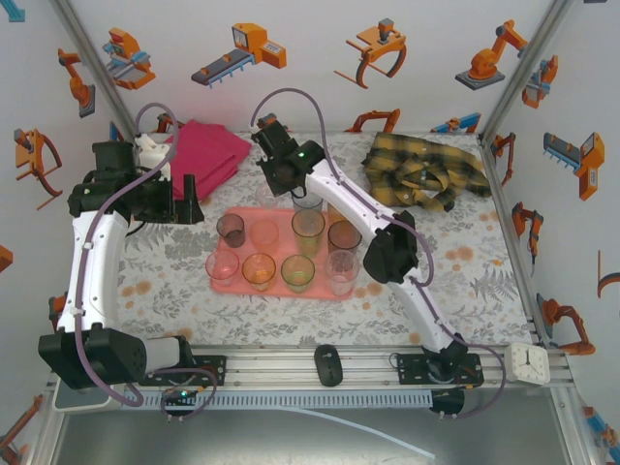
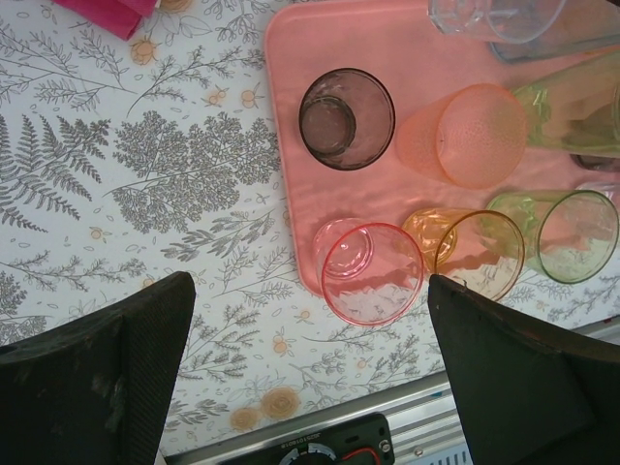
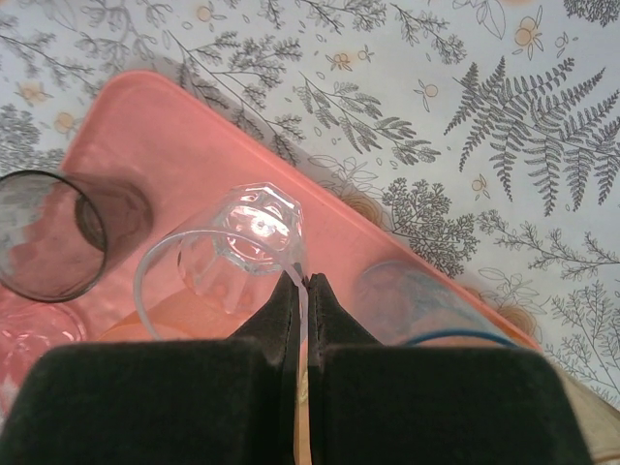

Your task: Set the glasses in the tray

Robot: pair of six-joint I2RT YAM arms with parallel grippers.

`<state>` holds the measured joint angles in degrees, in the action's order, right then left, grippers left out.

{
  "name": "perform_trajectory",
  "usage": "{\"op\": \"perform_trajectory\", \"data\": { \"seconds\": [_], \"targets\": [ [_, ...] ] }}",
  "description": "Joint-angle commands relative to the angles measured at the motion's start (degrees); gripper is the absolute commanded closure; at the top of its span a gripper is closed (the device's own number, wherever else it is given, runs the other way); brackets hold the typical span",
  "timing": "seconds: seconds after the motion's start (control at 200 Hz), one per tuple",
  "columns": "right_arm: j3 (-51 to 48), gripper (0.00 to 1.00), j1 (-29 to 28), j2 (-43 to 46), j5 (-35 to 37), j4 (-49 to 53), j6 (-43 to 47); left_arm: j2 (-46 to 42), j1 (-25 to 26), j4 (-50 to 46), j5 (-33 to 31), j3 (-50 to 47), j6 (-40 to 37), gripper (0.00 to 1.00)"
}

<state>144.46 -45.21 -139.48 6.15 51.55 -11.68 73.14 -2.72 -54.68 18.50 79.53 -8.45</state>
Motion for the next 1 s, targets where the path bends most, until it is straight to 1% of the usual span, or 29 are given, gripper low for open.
{"op": "perform_trajectory", "data": {
  "seconds": [0.0,0.32,0.771,0.991],
  "targets": [
    [1.3,1.0,0.2,-0.9,0.8,-1.5,1.4,0.2,-0.4,-1.4,1.2,0.5,-1.0,0.01],
    [3.5,1.0,0.2,-3.6,-0.5,-0.2,1.4,-0.1,-0.4,-1.9,0.8,0.3,-1.6,0.01],
    [4.4,0.99,0.2,-5.0,-2.2,0.4,2.2,0.3,-0.4,-1.3,0.9,-0.3,-1.4,0.01],
    [5.8,0.99,0.1,-4.9,-1.6,-0.3,3.2,0.9,-0.4,-0.7,0.8,-0.3,-1.0,0.01]
  ]
}}
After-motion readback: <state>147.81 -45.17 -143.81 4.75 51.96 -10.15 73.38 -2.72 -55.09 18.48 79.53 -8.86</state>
